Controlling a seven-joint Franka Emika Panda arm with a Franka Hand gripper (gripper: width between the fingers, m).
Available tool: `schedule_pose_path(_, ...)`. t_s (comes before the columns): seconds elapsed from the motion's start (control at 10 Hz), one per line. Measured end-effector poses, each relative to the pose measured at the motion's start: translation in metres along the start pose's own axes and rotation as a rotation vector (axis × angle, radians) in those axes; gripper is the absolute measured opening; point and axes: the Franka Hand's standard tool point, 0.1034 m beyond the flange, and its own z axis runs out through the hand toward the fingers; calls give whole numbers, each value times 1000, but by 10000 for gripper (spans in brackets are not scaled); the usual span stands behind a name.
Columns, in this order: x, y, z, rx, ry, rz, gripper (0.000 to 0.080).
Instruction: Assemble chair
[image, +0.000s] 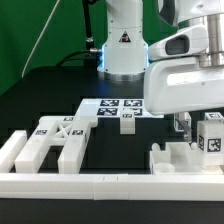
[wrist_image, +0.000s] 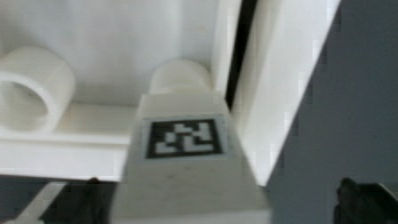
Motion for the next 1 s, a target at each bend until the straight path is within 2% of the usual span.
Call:
schedule_pose_path(0.2,-9,-1,0,15,-118,27,649)
schedule_pose_path(0.3,-6,-1,-1,15,-114,33,649)
schedule_pose_path(0.5,-6,-1,0,14,-113,48,385)
schedule_pose_path(0.6,-6,-1,0,11,-113,116,289)
schedule_pose_path(1.0,-5,-7,2,-5,-113,436,289)
